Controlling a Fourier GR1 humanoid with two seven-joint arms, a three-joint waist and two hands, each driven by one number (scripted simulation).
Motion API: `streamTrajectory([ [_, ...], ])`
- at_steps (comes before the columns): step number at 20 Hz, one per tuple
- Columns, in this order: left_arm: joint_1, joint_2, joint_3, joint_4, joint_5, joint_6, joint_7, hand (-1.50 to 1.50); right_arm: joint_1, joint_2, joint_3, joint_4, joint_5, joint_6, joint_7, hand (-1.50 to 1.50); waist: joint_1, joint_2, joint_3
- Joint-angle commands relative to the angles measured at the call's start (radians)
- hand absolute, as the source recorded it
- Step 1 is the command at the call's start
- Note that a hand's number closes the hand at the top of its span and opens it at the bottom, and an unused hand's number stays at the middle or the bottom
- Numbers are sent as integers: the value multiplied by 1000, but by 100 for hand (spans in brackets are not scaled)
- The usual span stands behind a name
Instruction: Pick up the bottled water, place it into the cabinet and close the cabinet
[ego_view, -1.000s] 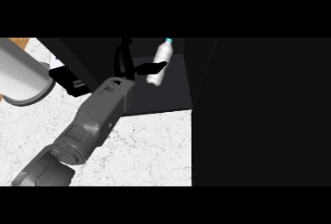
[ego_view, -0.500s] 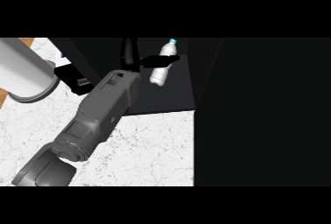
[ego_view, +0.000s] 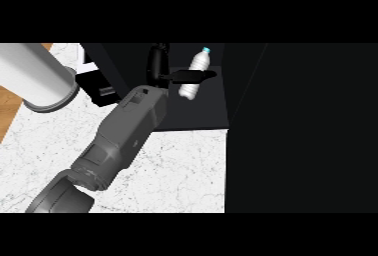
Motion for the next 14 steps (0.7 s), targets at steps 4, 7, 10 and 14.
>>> streamTrajectory([
  [4,132,-9,-45,-136,19,-39,-5,-150,36,18,28,-80,-19,-15,35,-150,12,-10,0],
  [7,179,-9,-100,-219,48,-41,39,-150,56,-1,56,-190,-29,-40,125,-150,14,-10,0],
  [10,309,-10,-175,-358,74,-96,30,-150,32,30,62,-114,20,-58,66,-150,29,-17,0],
  [14,406,-10,-205,-502,89,-158,49,-150,34,32,96,-107,48,-68,86,-150,43,-16,0],
])
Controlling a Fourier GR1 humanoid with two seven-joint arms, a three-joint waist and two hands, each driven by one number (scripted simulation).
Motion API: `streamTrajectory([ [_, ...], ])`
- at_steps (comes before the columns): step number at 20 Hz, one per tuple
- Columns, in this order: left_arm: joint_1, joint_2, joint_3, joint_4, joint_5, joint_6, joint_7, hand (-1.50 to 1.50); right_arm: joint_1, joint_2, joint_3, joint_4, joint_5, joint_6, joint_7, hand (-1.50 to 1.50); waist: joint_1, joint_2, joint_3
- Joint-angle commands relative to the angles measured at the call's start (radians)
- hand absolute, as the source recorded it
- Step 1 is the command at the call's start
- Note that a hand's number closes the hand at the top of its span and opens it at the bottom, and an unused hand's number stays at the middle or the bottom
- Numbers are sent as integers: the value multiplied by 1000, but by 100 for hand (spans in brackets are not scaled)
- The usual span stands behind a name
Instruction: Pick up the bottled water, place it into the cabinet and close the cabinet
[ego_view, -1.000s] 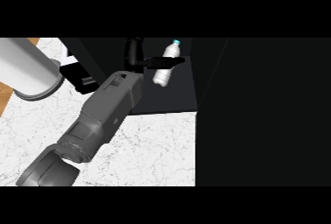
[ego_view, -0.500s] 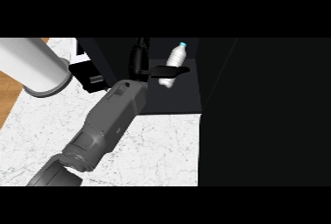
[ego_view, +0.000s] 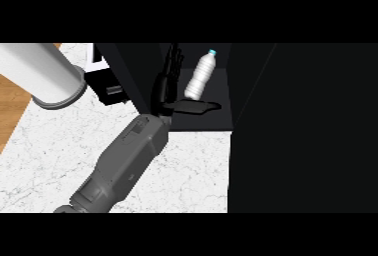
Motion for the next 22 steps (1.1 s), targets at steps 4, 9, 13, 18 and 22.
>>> streamTrajectory([
  [4,231,0,-150,-311,28,-48,20,-150,57,13,47,-139,29,-31,44,-150,11,-5,0],
  [9,362,32,-186,-540,-5,-26,67,-150,17,5,55,-135,64,-51,58,-150,16,0,0],
  [13,477,50,-236,-624,-29,-26,68,150,-3,-80,8,-119,60,29,25,-150,9,3,0],
  [18,634,192,-264,-847,-13,-48,141,150,16,-184,5,-147,96,114,39,150,25,-2,0],
  [22,734,230,-266,-908,-26,-30,121,150,100,-234,97,-238,160,186,16,150,1,-4,-1],
])
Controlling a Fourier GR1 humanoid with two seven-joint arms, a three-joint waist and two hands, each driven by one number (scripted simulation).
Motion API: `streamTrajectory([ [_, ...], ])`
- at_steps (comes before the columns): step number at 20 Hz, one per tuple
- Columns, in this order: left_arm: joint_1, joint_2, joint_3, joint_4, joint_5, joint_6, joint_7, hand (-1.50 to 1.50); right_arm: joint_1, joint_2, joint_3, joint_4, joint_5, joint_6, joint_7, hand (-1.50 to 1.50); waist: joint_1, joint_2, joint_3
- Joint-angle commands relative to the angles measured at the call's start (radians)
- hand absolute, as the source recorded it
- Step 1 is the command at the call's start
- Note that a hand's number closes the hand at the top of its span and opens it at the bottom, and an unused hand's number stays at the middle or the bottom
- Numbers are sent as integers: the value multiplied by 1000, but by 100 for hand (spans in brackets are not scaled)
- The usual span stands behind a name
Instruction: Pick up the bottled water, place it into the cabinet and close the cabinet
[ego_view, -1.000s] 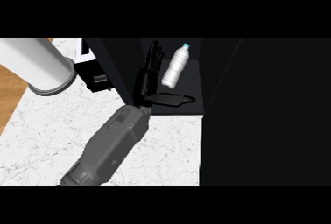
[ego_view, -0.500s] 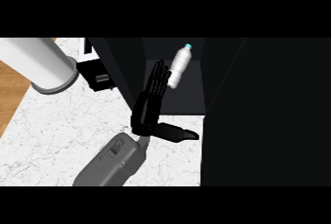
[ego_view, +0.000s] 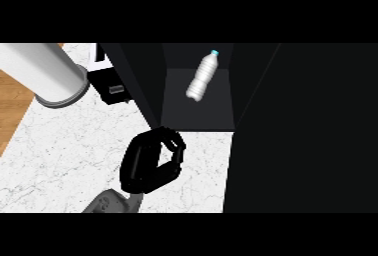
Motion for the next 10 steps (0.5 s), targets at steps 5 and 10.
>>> streamTrajectory([
  [5,237,126,36,-213,19,-5,-35,-150,11,-70,116,-173,188,80,-5,150,-5,-3,-1],
  [10,322,233,152,-291,121,-103,-38,-150,31,-115,206,-227,207,96,38,150,-2,-1,-4],
])
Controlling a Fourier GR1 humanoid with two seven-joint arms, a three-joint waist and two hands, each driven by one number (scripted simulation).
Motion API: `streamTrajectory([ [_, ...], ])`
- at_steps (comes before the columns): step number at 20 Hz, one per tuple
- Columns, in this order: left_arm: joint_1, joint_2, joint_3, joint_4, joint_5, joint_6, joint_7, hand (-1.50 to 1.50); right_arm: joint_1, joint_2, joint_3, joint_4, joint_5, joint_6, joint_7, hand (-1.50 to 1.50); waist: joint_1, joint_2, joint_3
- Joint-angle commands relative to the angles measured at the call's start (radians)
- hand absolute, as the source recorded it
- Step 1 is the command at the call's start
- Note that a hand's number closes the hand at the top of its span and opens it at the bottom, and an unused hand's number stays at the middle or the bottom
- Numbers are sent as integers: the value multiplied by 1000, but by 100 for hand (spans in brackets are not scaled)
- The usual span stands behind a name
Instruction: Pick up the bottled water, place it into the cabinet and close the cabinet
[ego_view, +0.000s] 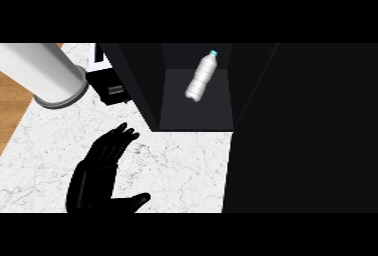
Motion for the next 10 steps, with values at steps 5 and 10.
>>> streamTrajectory([
  [5,158,112,114,-132,114,-72,7,-150,-29,-94,186,-211,183,55,122,150,12,-3,-3],
  [10,231,156,152,-161,151,-121,-5,-150,-114,-108,260,-201,216,36,191,150,33,-9,-10],
])
